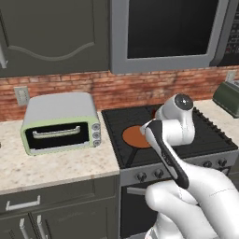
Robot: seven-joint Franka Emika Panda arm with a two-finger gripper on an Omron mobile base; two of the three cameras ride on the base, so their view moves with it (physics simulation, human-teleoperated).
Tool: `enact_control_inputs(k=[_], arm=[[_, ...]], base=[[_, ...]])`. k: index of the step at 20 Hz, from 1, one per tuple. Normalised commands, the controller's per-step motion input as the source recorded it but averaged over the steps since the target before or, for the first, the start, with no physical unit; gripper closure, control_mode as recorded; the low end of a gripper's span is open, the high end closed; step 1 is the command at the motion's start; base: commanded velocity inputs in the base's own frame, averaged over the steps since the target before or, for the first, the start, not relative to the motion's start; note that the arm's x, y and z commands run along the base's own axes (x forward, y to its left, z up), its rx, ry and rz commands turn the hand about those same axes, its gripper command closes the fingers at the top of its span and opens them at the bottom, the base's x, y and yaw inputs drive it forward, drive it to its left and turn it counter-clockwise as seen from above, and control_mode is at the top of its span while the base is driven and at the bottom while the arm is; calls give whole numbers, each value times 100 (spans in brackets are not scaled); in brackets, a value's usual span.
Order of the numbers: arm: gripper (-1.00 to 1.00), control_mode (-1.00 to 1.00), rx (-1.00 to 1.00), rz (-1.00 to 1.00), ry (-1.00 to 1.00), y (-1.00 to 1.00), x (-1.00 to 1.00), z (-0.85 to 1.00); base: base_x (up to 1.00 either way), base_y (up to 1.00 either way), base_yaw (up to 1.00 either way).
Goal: Retrieve the chicken drumstick from the fridge and place it on the saucepan with marinade on the stove.
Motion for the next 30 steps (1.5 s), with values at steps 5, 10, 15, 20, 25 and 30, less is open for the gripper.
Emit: enact_control_inputs(k=[5, 10, 15, 20, 25, 30], arm=[[100, -100, 0, 0, 0, 0, 51, -31], [100, -100, 0, 0, 1, 0, 40, -25], [100, -100, 0, 0, 1, 0, 41, -24], [100, -100, 0, 0, 0, 0, 42, -27], [100, -100, 0, 0, 0, 0, 31, -33], [100, -100, 0, 0, 1, 0, 30, -27]], base=[[0, 0, 0], [0, 0, 0], [0, 0, 0], [0, 0, 0], [0, 0, 0], [0, 0, 0]])
